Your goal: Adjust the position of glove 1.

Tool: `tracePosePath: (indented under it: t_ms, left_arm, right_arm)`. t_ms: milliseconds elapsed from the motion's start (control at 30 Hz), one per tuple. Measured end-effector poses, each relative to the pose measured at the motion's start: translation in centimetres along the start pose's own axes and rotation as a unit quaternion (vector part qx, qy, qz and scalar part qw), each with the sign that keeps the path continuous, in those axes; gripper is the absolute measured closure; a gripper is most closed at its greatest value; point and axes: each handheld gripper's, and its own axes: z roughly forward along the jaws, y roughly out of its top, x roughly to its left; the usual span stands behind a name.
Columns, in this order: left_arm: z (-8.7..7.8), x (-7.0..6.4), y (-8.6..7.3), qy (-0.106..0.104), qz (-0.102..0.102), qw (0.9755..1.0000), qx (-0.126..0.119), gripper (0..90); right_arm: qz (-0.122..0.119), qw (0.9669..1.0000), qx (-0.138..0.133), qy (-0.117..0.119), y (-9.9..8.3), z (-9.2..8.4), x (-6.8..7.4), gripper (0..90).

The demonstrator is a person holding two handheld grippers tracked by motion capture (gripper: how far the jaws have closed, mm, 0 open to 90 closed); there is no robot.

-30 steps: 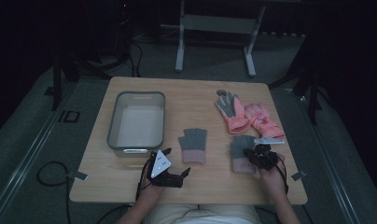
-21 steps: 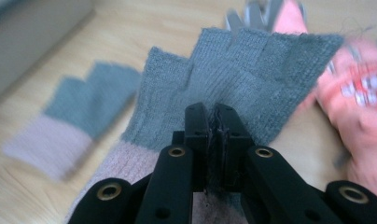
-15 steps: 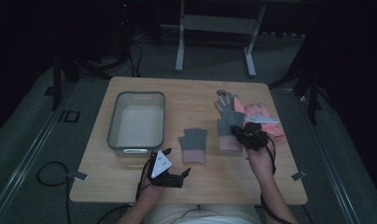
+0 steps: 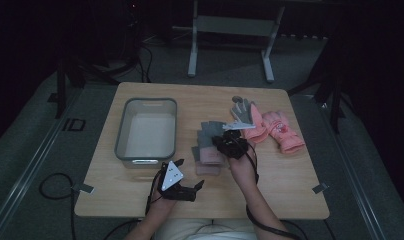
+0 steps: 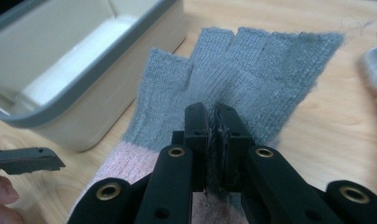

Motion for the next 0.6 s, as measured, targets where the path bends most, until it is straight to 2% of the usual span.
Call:
tracePosePath:
  t_ms: [100, 267, 600]
  left_arm:
    - [0.0, 0.0, 0.0, -0.001, 0.0, 1.0, 0.0, 0.0]
    - [0.0, 0.0, 0.0, -0.002, 0.0, 1.0, 0.001, 0.0]
    - [0.1, -0.1, 0.0, -0.001, 0.004, 1.0, 0.005, 0.0]
  right_arm:
    - [-0.007, 0.9998, 0.018, 0.0, -0.7, 1.3, 0.3, 84.4]
    - [0.001, 0.999, 0.044, 0.007, -1.8, 2.7, 0.2, 84.1]
    - [0.009, 0.9974, 0.071, -0.002, -3.4, 4.9, 0.2, 83.1]
